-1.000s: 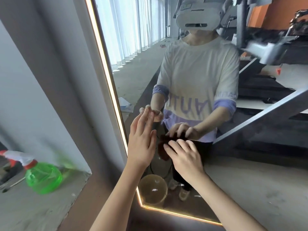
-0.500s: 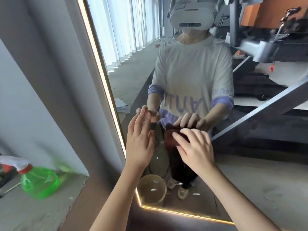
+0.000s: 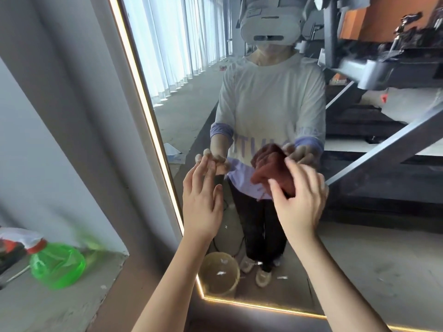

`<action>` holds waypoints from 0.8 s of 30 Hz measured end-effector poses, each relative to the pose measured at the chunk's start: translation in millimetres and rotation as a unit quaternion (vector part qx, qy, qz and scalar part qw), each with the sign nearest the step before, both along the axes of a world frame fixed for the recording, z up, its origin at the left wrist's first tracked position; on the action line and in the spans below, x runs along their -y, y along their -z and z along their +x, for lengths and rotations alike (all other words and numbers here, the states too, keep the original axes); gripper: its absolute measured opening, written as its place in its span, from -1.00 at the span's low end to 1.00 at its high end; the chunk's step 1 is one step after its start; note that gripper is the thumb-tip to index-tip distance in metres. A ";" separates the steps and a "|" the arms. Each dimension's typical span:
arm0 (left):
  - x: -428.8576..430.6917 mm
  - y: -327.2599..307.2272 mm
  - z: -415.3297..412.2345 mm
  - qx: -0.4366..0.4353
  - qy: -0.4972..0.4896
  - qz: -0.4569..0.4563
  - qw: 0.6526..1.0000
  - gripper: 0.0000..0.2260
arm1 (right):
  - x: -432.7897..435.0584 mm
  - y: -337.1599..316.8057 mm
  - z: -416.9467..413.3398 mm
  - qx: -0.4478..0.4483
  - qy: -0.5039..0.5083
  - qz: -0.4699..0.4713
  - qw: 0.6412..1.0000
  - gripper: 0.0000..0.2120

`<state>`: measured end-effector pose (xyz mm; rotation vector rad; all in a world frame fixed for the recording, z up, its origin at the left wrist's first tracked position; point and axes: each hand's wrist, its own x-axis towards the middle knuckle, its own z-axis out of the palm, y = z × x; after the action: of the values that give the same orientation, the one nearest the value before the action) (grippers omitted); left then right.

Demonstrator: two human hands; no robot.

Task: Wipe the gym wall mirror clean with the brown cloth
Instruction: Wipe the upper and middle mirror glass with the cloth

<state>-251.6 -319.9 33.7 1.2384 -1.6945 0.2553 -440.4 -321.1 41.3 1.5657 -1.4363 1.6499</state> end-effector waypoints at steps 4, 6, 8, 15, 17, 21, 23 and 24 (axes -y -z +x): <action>-1.6 -12.7 -7.8 -0.034 -0.010 -0.019 0.999 -0.59 | -0.5 -4.1 17.5 -0.112 -0.043 0.011 0.993 -0.64; 0.0 -18.5 -11.8 -0.020 0.005 -0.044 0.999 -0.58 | 0.4 -6.4 6.9 -0.198 -0.031 0.021 0.979 -0.63; 4.7 -20.3 -14.5 -0.002 0.036 -0.060 0.998 -0.58 | -0.6 -15.7 -2.9 -0.077 -0.017 -0.003 0.997 -0.65; 10.1 -15.4 -15.3 0.016 0.027 -0.071 0.997 -0.58 | 1.9 -35.7 20.3 -0.162 -0.015 -0.026 0.986 -0.66; 9.9 -16.3 -14.7 0.020 0.024 -0.073 0.997 -0.58 | 4.3 -42.5 12.5 -0.189 -0.003 -0.022 0.982 -0.66; 9.8 -16.6 -14.6 0.020 0.013 -0.059 0.998 -0.57 | 9.1 -67.6 9.1 0.086 -0.008 -0.081 0.993 -0.67; 10.0 -16.1 -14.6 0.020 0.011 -0.057 0.998 -0.57 | 11.0 -73.2 24.0 0.023 -0.016 -0.069 0.997 -0.67; 10.2 -15.8 -14.9 0.018 0.013 -0.057 0.998 -0.57 | 11.3 -72.4 30.3 -0.060 -0.016 -0.053 0.997 -0.67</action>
<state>-266.5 -330.1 49.5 1.1329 -1.7021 0.3553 -410.1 -332.4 113.7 1.6070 -1.2471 1.5936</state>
